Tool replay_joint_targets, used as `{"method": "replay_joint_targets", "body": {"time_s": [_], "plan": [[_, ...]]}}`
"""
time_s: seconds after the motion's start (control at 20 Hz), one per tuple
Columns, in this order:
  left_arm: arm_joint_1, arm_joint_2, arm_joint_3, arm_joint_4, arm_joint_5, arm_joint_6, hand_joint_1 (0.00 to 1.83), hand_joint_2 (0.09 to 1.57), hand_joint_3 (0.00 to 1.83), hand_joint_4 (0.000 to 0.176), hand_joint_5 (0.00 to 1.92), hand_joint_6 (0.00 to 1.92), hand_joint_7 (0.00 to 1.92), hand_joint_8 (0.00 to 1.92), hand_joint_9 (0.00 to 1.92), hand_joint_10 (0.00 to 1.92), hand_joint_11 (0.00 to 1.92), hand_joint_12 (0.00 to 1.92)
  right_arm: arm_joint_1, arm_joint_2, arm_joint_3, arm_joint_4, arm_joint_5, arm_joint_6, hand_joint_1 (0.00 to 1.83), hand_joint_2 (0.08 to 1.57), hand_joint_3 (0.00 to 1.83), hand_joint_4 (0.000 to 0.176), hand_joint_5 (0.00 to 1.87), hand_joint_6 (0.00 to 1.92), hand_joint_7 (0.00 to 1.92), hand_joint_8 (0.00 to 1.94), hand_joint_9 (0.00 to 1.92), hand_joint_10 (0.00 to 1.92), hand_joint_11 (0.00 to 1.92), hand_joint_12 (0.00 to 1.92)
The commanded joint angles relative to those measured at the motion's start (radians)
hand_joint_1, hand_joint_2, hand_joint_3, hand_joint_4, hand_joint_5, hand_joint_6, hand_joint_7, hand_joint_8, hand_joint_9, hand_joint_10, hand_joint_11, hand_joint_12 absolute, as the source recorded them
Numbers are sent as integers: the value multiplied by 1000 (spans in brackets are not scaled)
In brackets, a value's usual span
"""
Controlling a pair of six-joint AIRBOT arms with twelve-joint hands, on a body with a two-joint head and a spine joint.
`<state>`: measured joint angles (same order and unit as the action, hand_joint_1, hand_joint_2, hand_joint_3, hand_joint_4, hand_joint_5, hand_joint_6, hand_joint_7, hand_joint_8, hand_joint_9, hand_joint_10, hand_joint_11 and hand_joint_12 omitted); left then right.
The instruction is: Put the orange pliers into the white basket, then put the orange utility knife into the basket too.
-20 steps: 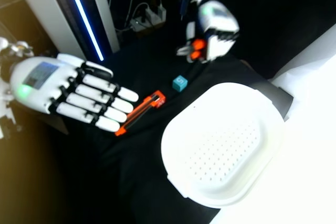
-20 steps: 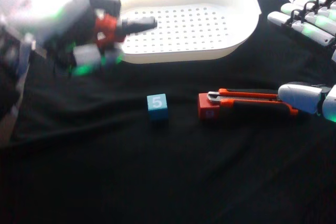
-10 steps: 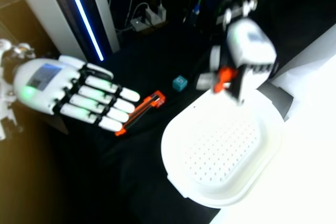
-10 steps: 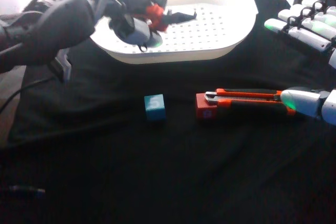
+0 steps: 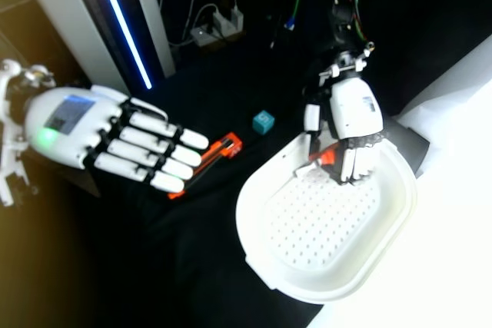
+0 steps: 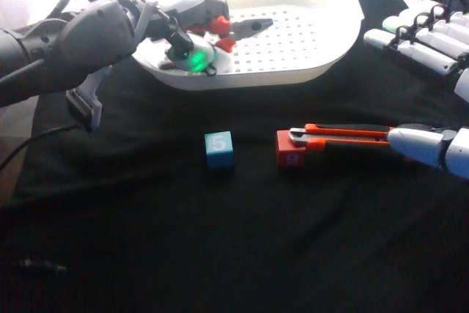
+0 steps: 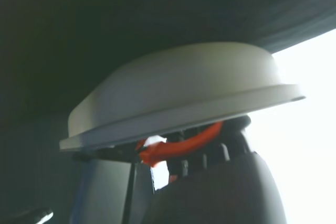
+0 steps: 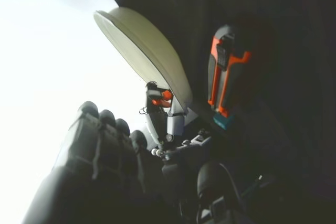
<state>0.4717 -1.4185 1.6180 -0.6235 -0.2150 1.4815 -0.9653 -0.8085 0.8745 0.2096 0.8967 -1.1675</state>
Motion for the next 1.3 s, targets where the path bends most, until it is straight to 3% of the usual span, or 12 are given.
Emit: {"method": "replay_joint_targets", "body": {"time_s": [0.0,0.25,0.35,0.5,0.65,0.75,0.8,0.85,0.9,0.95,1.0,1.25], "plan": [[-5,3,-2,4,-112,-3,579,1222,0,60,201,137,226,47,134,365,0,1142,6,-1,2,-5,121,4,224,1310,1,4,0,0,0,0,0,0,0,0],[10,86,-114,54,-222,-3,447,1258,4,105,23,0,3,0,30,15,0,576,6,-11,11,-22,119,40,270,1303,0,17,0,0,0,0,0,0,0,0],[55,176,-229,133,-354,-61,391,1286,5,79,0,0,0,0,0,0,0,22,11,-43,31,-23,93,47,264,1283,0,0,0,0,0,0,0,0,0,0],[138,313,-379,230,-542,-151,204,1281,1,157,0,0,0,0,0,0,0,0,34,-90,64,-25,31,51,283,1279,0,41,0,0,0,0,0,0,0,0],[300,465,-536,292,-811,-255,611,1415,5,2,295,43,407,53,429,146,40,1222,82,-153,106,-49,-67,51,394,1300,7,0,0,0,0,0,2,0,0,184],[398,524,-614,287,-954,-258,850,1421,2,0,456,61,602,95,513,418,87,1555,103,-193,140,-50,-125,51,388,1310,1,0,0,0,0,0,9,3,0,83],[443,541,-644,282,-1023,-263,1135,1394,0,0,492,97,515,1390,465,836,172,1673,106,-207,154,-49,-143,51,399,1301,2,0,0,0,34,8,67,9,0,291],[483,550,-667,279,-1080,-271,1175,1406,16,0,442,264,457,1714,424,1103,235,1728,109,-220,166,-48,-162,51,391,1304,1,0,2,1,77,11,107,18,0,502],[517,555,-684,271,-1137,-279,997,1462,5,0,259,1847,543,1734,455,1229,310,1710,112,-232,179,-45,-184,51,515,1314,0,0,249,79,363,99,325,161,0,1056],[546,558,-696,263,-1181,-285,986,1469,1,0,253,1906,539,1738,454,1235,329,1676,114,-243,190,-42,-200,51,639,1301,0,0,375,346,433,554,287,894,22,1527],[558,559,-700,256,-1201,-290,777,1494,1,0,337,1892,404,1183,461,1206,299,1670,115,-248,198,-38,-207,51,867,1343,9,0,525,1392,524,1538,475,1715,458,1842],[572,559,-703,251,-1223,-298,968,1477,0,0,251,1921,523,1772,454,1136,303,1611,178,-247,200,-32,-203,0,1419,1249,0,0,1044,1921,1260,1941,1370,1921,1376,1921]]}}
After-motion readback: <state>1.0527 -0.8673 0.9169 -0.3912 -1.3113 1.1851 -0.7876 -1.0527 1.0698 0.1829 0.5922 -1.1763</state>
